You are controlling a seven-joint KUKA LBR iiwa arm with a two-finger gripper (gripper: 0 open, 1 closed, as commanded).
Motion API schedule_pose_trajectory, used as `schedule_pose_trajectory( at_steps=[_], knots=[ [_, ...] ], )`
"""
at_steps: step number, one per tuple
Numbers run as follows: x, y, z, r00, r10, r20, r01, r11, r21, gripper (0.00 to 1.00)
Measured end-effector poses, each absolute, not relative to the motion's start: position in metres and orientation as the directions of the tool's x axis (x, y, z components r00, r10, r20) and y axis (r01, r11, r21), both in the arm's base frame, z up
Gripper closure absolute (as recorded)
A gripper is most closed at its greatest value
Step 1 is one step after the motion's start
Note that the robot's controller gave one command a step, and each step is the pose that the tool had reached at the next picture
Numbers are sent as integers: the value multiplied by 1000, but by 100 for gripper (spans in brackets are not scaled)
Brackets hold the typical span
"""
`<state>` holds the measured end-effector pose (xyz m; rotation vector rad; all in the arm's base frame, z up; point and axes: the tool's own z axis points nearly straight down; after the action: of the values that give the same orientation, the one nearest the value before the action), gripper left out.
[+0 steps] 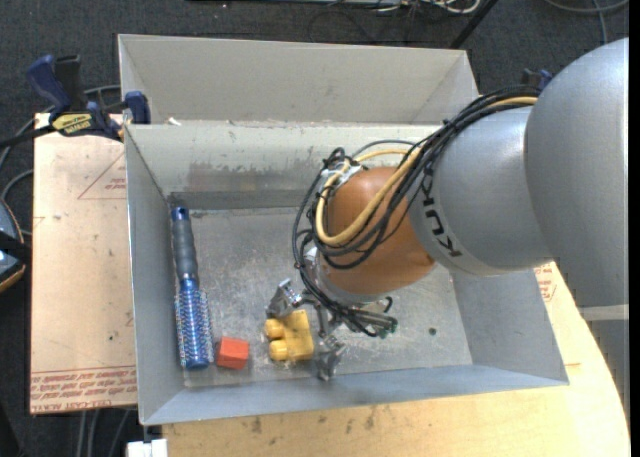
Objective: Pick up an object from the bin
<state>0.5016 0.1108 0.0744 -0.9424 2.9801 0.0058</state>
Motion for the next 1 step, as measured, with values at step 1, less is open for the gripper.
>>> schedule_pose_trajectory(
  at_steps=[1],
  knots=[
    [492,115,76,-779,-627,-24,-627,779,-9,0]
  ],
)
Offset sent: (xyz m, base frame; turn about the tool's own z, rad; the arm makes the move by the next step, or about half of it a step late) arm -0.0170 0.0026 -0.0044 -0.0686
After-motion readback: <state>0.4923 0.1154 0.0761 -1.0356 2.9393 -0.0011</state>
